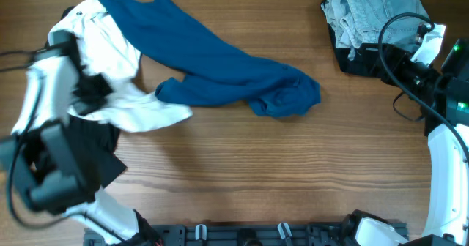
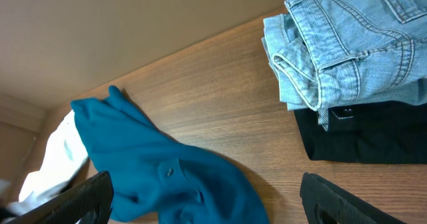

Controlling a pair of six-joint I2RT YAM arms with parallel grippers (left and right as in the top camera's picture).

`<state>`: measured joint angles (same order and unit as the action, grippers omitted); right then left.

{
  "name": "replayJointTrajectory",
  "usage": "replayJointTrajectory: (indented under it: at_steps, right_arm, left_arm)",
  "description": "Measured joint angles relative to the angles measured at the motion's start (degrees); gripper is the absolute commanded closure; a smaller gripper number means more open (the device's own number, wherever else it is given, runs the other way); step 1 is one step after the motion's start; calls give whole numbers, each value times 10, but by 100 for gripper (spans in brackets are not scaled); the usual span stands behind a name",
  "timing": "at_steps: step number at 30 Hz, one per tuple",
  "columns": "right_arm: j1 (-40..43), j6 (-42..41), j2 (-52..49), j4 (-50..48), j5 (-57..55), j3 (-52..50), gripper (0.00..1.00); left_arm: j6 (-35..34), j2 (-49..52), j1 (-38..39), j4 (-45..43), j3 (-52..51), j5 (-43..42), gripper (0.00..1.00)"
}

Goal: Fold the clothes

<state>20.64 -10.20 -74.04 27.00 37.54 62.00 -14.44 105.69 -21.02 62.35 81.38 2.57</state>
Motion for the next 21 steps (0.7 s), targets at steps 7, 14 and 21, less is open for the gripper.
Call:
replayJointTrajectory:
  at_steps: [7,14,21]
  right_arm:
    - [-13,0,-9,-20,0,0,10]
    - [-37,2,-40,-57,2,0,10]
    - [-56,2,-81,-96,2,0,10]
  left_arm:
    - [-1,-56,-117,0,7,66,96]
    - [-13,-55,-155,26,6,93,96]
    - [-53,-55,-193,43,7,157,92]
